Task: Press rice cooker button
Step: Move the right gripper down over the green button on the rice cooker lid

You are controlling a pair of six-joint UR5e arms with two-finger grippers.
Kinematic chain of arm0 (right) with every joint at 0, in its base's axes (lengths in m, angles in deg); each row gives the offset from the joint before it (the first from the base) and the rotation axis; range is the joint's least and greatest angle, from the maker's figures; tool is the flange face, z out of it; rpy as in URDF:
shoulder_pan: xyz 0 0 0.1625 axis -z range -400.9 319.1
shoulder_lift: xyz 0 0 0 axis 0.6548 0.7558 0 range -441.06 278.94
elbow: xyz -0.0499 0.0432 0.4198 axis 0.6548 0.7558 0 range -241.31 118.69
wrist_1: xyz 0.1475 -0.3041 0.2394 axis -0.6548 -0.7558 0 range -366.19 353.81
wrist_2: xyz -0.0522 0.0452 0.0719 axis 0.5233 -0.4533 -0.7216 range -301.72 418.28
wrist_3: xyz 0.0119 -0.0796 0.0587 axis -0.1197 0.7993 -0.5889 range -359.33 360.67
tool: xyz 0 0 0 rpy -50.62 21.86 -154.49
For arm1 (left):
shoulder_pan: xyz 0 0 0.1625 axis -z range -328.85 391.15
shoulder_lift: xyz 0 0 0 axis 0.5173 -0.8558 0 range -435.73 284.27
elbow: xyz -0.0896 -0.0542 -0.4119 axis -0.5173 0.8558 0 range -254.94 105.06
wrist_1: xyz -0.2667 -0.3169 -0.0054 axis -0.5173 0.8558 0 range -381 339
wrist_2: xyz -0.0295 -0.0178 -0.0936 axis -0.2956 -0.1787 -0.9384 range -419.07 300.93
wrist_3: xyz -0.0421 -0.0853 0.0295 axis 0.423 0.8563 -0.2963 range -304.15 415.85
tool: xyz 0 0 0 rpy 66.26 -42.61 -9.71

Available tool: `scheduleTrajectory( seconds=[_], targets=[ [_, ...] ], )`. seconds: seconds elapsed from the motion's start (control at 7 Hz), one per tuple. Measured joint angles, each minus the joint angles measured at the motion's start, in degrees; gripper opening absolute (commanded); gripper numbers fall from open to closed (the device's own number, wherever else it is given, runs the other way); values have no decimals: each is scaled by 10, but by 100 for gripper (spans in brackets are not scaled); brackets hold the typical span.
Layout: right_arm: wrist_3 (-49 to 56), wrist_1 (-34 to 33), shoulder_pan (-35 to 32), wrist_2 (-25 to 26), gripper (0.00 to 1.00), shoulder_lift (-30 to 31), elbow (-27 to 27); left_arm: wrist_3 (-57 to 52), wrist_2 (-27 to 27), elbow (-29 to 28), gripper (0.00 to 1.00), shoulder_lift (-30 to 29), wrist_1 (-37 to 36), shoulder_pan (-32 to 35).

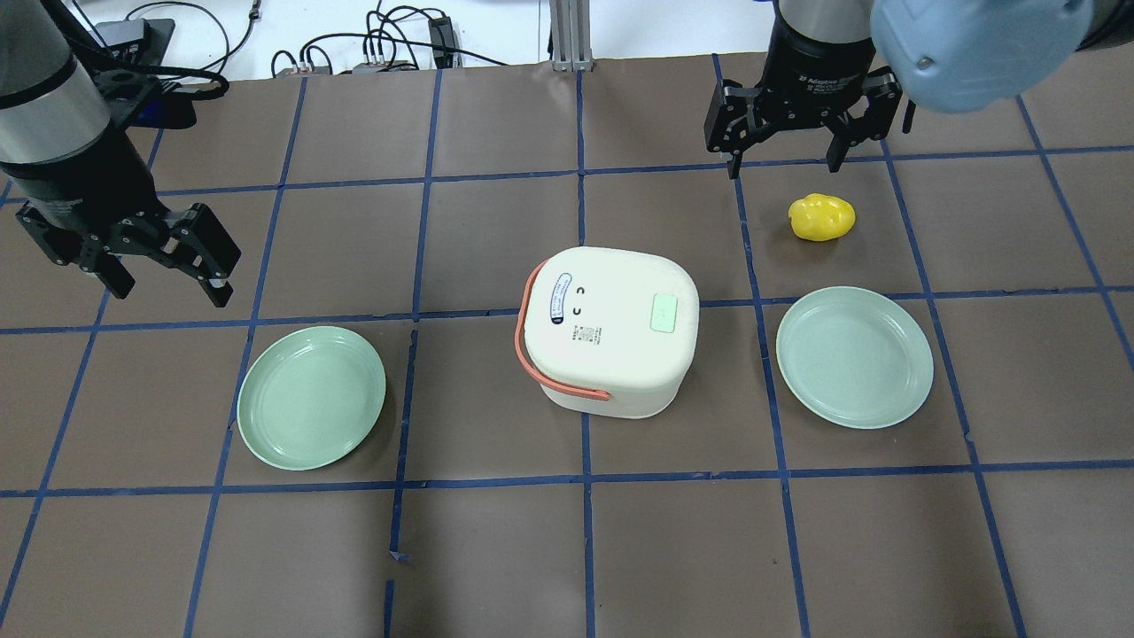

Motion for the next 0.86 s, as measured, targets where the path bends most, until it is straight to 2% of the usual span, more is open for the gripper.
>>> scheduleTrajectory(
  seconds=[0.43,0.71,0.86],
  targets=[
    [-5,0,-3,-2,100,1,1,0,0,0,100,0,0,0],
    [-49,-1,-30,-20,99,6,0,0,0,0,100,0,0,0],
    [-83,-8,-54,-28,79,6,-7,0,0,0,100,0,0,0]
  ],
)
